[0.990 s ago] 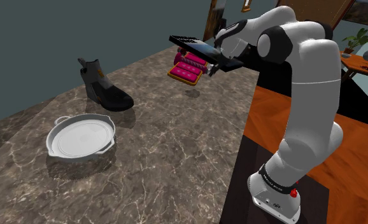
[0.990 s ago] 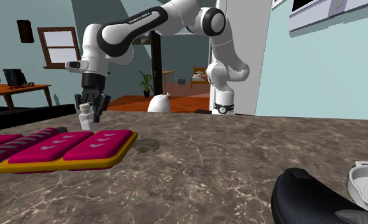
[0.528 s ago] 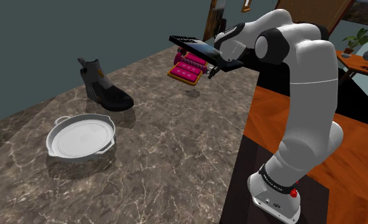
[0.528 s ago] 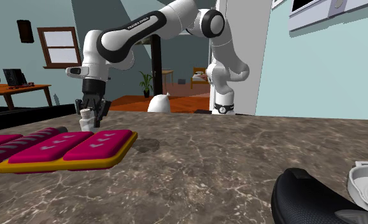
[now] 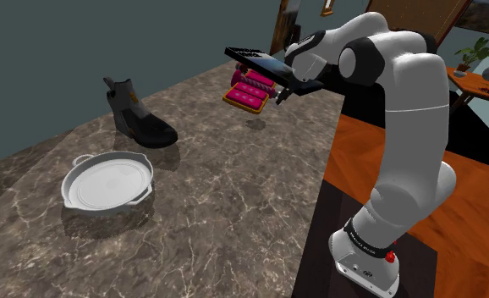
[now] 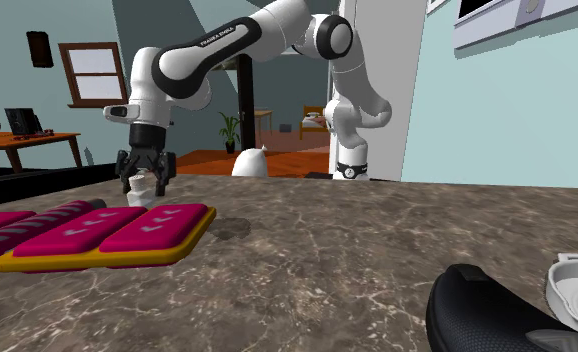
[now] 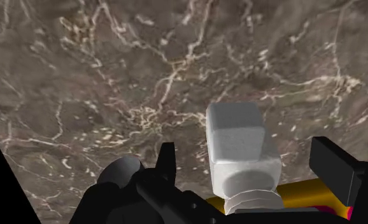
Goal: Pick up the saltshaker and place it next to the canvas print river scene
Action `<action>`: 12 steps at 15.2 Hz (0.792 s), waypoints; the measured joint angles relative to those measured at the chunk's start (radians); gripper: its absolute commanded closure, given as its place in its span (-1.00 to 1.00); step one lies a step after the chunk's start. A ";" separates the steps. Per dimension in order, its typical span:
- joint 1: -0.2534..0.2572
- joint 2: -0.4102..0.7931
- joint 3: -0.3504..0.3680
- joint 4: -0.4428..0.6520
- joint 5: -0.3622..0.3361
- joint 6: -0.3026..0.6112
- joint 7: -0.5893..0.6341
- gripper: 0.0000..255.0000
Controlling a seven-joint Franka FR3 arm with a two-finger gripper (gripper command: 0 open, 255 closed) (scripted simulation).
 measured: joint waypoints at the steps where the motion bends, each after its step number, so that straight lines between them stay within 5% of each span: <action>1: 0.000 0.000 0.000 0.000 0.000 0.000 0.000 -1.00; 12: 0.012 -0.091 -0.036 -0.022 -0.052 -0.064 0.025 -1.00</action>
